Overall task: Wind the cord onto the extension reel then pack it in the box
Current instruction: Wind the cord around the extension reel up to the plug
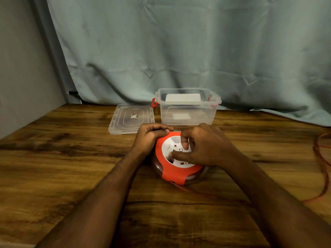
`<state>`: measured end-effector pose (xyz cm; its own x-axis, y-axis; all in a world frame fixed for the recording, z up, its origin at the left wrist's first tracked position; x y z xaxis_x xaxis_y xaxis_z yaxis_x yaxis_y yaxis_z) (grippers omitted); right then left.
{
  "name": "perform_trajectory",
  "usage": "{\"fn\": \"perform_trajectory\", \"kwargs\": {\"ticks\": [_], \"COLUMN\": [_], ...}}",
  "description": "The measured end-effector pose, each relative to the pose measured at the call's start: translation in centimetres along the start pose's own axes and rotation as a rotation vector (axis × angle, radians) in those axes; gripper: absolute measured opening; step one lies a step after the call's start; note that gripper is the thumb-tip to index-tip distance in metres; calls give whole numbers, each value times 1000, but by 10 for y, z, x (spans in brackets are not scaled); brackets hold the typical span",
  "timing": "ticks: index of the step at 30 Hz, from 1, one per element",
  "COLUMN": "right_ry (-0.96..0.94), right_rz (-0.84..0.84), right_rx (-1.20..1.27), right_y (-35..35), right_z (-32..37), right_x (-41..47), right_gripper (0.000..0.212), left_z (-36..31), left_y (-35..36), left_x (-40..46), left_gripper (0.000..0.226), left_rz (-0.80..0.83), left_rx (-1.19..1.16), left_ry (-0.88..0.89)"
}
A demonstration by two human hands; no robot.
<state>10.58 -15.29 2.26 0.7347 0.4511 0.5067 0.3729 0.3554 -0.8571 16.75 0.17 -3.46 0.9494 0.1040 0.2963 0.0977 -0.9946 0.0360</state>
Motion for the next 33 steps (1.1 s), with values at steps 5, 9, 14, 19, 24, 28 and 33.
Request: {"fn": "perform_trajectory", "kwargs": {"ticks": [5,9,14,19,24,28,33], "right_ry": [-11,-33,-62,-16,0,-8,-47], "right_rz": [-89,26,243,268,267,215,98], "right_rx": [103,299,285,321,310,170,32], "right_y": [-13,-16,5,4,0,-3,-2], "right_z": [1,-3,-9,-14,-12,-10,-4], "right_x": [3,4,-1,-2,-4,-3,-2], "right_gripper": [15,54,67,79,85,82,61], "left_z": [0,-3,-7,-7,-1,0,0], "left_y": [0,-1,1,4,2,2,2], "left_x": [0,-2,-4,-4,-1,-2,-2], "left_gripper": [20,21,22,21,20,20,19], "left_rz": [1,-11,3,9,-2,-13,-23], "left_rx": [5,-1,-21,-35,-7,-8,-9], "left_ry": [16,19,46,52,28,12,0]}}
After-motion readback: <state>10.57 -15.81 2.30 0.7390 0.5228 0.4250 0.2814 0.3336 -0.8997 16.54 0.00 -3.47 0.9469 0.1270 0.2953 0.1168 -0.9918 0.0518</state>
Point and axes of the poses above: each hand's wrist, its own x-axis towards the middle knuckle, its own y-axis out of the palm, z = x × y, the point moved 8 cm from there along x, towards the middle knuckle, and after that the axes turned 9 degrees about -z, right-handed, at the moved point
